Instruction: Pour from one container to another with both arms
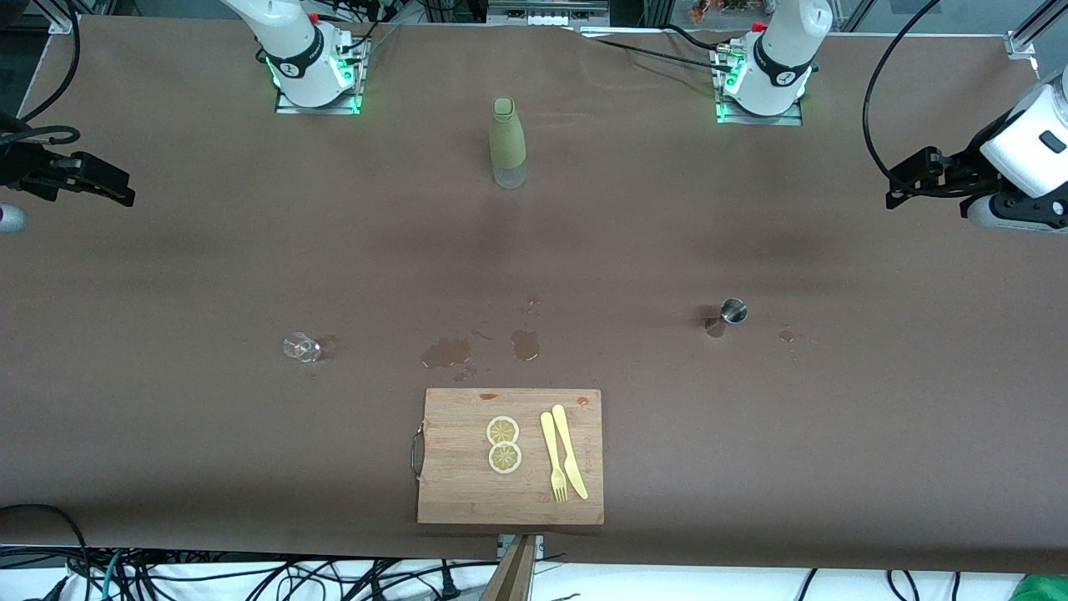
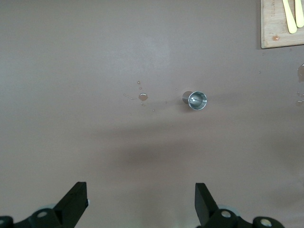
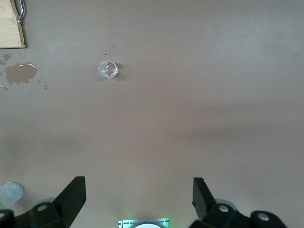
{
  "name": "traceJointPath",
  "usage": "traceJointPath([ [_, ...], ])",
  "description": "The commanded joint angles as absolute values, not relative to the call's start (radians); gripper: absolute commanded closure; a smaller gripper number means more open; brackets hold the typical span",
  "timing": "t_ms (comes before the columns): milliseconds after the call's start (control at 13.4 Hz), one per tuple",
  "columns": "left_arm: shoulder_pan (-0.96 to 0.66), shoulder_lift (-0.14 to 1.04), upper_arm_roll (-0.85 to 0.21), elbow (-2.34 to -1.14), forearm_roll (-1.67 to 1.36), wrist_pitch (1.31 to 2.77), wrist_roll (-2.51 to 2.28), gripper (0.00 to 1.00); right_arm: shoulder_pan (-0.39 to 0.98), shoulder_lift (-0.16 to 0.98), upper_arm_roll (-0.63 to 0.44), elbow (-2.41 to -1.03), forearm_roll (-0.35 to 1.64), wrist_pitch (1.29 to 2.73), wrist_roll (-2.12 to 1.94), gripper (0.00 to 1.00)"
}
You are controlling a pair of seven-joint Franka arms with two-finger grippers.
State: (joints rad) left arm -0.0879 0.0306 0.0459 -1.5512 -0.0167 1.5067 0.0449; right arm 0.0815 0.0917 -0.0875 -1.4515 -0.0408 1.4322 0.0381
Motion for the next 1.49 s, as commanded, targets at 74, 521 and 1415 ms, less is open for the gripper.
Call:
traceJointPath([
  [74, -0.091, 0.035, 0.044, -1.536, -0.002, 1.497, 0.058, 0.0, 0.078, 0.091, -0.084, -1.447, -0.026, 1.434, 0.048, 0.0],
  [521, -0.091, 0.037, 0.044, -1.536, 0.003, 1.497, 0.058, 0.0, 0.078, 0.091, -0.086, -1.447, -0.028, 1.434, 0.048, 0.0],
  [1415, -0.077, 0.077, 0.048, -1.591, 0.043, 1.558, 0.055, 0.0, 0.087, 0.184, -0.084, -1.448, -0.029, 1.46, 0.051, 0.0],
])
